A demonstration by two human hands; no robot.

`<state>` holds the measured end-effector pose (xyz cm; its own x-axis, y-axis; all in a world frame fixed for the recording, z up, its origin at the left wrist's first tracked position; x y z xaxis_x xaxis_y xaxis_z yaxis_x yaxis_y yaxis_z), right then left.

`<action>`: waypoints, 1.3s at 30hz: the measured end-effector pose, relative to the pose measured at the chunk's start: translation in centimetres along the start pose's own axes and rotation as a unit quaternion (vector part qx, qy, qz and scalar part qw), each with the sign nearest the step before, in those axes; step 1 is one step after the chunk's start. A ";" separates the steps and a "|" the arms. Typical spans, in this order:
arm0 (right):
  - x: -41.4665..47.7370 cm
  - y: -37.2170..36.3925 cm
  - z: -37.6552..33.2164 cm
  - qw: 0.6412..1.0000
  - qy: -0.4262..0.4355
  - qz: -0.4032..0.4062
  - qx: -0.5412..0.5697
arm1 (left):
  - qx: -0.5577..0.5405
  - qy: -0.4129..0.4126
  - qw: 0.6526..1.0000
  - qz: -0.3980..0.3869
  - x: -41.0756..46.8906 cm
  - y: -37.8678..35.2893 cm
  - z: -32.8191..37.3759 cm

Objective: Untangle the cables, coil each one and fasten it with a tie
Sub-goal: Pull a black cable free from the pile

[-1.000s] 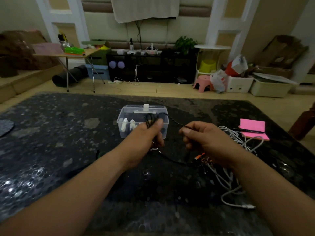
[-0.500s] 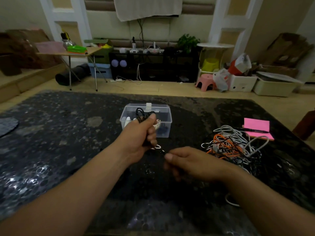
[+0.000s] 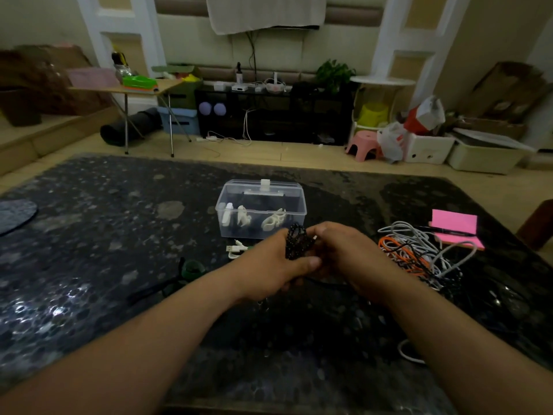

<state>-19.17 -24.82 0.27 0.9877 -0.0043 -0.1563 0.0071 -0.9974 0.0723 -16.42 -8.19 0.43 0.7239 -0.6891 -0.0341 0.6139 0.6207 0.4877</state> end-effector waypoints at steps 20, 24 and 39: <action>-0.4 -6.6 -1.6 0.897 0.273 0.058 -0.342 | -0.033 0.076 0.996 -0.015 -3.3 2.8 -1.7; 1.2 -7.2 -3.3 0.954 0.226 0.074 -0.185 | -0.115 0.070 0.984 0.114 -4.3 7.6 -1.4; 4.1 -17.3 2.1 0.838 0.233 -0.098 -0.483 | -0.151 0.160 0.940 0.262 -8.1 14.0 -5.4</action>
<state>-15.56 -7.73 -3.65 0.9047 0.4068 0.1266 0.0778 -0.4499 0.8897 -11.99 8.06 2.84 0.9794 -0.1419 -0.1434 0.1738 0.9546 0.2420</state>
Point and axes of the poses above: each hand's wrist, its own x-axis towards the middle knuckle, its own y-axis out of the back of the hand, z = x × y, the point moved 3 cm from there along x, towards the middle knuckle, and after that the axes turned 5 degrees about x, right-handed, at the moved point
